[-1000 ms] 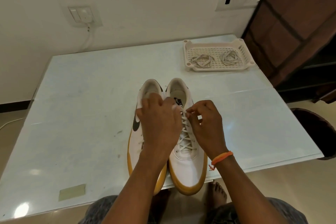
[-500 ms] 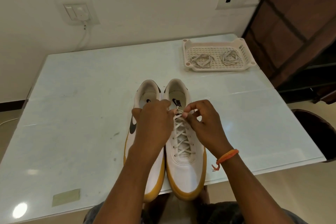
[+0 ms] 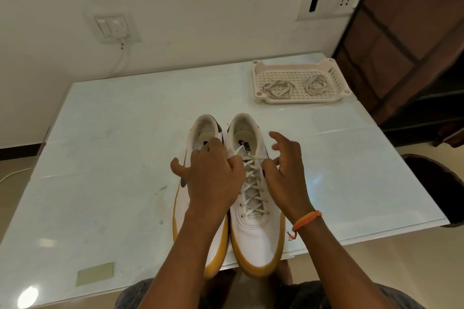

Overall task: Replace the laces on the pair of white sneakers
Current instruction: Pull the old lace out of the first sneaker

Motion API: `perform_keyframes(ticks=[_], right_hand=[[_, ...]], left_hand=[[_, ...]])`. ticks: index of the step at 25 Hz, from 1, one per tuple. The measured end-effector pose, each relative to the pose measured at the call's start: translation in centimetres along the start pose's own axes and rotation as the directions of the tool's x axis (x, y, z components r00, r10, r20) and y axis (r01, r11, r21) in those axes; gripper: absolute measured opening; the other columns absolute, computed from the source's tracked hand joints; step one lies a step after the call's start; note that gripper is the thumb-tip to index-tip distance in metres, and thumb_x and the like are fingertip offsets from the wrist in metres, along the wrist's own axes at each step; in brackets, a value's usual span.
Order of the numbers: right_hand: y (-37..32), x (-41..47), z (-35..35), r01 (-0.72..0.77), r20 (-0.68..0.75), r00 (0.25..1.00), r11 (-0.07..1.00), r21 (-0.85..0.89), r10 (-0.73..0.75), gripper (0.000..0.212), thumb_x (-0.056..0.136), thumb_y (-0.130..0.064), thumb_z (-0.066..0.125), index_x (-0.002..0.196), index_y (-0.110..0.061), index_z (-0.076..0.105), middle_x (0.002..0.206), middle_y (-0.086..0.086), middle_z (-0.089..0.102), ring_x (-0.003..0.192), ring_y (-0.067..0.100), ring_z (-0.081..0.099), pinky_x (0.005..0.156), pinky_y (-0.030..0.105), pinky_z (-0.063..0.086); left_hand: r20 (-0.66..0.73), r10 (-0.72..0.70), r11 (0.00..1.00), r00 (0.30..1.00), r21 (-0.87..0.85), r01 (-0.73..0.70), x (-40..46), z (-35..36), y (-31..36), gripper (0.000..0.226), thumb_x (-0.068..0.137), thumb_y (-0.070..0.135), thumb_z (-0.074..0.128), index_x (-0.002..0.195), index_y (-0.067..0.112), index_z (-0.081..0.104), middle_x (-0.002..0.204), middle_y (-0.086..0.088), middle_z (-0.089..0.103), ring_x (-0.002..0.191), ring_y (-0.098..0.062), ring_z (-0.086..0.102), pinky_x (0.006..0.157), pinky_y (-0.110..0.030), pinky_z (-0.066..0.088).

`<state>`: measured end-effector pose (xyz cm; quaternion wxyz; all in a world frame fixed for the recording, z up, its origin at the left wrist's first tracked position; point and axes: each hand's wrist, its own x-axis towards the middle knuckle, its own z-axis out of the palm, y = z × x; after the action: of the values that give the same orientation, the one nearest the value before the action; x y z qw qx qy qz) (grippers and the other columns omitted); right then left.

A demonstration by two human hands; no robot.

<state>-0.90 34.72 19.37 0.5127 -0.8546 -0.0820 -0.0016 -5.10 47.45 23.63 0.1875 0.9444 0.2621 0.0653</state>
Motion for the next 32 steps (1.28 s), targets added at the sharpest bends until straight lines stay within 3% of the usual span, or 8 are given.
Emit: perform_keyframes(ticks=[5,8,12,14,19,24,27,32], right_hand=[[0.1,0.2,0.3,0.214,-0.087,0.969,0.963,-0.162,-0.230,0.008,0.093,-0.022,0.063,0.088,-0.016,0.061,0.088,-0.004,0.059,0.076,0.007,0.057,0.066,0.015,0.046],[0.0,0.4,0.2,-0.155,-0.085,0.981,0.968,0.196,0.174,0.019,0.097,-0.025,0.057,0.082,-0.015,0.059,0.079,-0.001,0.063,0.072,0.012,0.061,0.066,0.020,0.048],[0.6,1.7,-2.6,-0.567,0.380,0.711,0.164,0.807,0.591,0.041,0.098,-0.044,0.047,0.064,-0.020,0.050,0.067,-0.002,0.052,0.067,0.014,0.052,0.070,0.031,0.039],[1.6,2.2,-4.4,-0.518,0.381,0.680,0.044,0.854,0.627,0.050,0.096,-0.054,0.041,0.058,-0.022,0.043,0.067,-0.004,0.052,0.069,0.014,0.051,0.073,0.033,0.036],[2.1,2.7,-5.5,-0.491,0.321,0.654,0.061,0.869,0.685,0.049,0.092,-0.060,0.047,0.067,-0.019,0.047,0.074,0.001,0.055,0.073,0.019,0.053,0.071,0.034,0.042],[0.8,1.3,-0.9,-0.239,-0.038,0.970,0.969,0.061,0.242,0.018,0.091,-0.032,0.064,0.099,-0.017,0.059,0.093,-0.002,0.062,0.083,0.011,0.059,0.068,0.023,0.046],[1.0,1.1,-0.5,-0.300,-0.134,0.942,0.950,0.082,0.309,0.024,0.095,-0.024,0.053,0.075,-0.011,0.058,0.071,0.002,0.061,0.067,0.021,0.059,0.059,0.028,0.042],[2.0,2.1,-5.2,-0.652,0.058,0.634,0.493,0.576,0.771,0.021,0.098,-0.032,0.052,0.091,-0.012,0.056,0.083,0.007,0.060,0.073,0.022,0.059,0.061,0.035,0.048]], left_hand=[[0.120,0.003,0.989,0.993,0.144,-0.020,0.0,0.1,-0.2,0.055,0.096,0.063,0.022,0.090,0.024,0.059,0.104,0.005,0.063,0.116,-0.019,0.051,0.109,-0.070,0.006],[0.165,-0.014,0.992,0.986,0.123,-0.007,0.4,-0.5,-0.1,0.054,0.098,0.061,0.022,0.087,0.023,0.059,0.103,0.003,0.062,0.117,-0.018,0.050,0.105,-0.074,-0.006],[0.104,-0.059,0.998,0.993,0.034,0.056,1.0,-0.6,-0.6,0.038,0.102,0.045,0.033,0.087,0.021,0.059,0.089,0.003,0.063,0.103,-0.018,0.059,0.110,-0.071,0.000],[0.003,-0.080,0.994,0.997,-0.079,0.080,1.2,-0.9,-0.8,0.034,0.100,0.034,0.037,0.074,0.019,0.053,0.072,0.004,0.058,0.081,-0.015,0.059,0.113,-0.066,0.012],[-0.174,-0.251,0.789,0.952,-0.607,0.097,2.0,-2.3,-2.4,0.030,0.095,0.025,0.039,0.071,0.012,0.051,0.069,-0.005,0.062,0.065,-0.026,0.063,0.065,-0.045,0.055],[-0.120,0.103,0.866,0.987,-0.478,-0.148,1.2,-2.1,-1.2,0.019,0.101,0.028,0.044,0.109,0.018,0.057,0.091,0.003,0.065,0.077,-0.015,0.062,0.066,-0.031,0.051],[-0.026,0.276,0.956,0.961,-0.098,-0.278,-0.7,0.6,-0.9,0.040,0.093,0.014,0.052,0.132,0.017,0.049,0.115,0.000,0.064,0.103,-0.021,0.062,0.102,-0.042,0.041],[-0.026,0.381,0.919,0.924,0.124,-0.375,-2.0,1.6,-3.4,0.060,0.090,0.020,0.062,0.144,0.010,0.039,0.129,0.000,0.063,0.118,-0.019,0.061,0.115,-0.060,0.014]])
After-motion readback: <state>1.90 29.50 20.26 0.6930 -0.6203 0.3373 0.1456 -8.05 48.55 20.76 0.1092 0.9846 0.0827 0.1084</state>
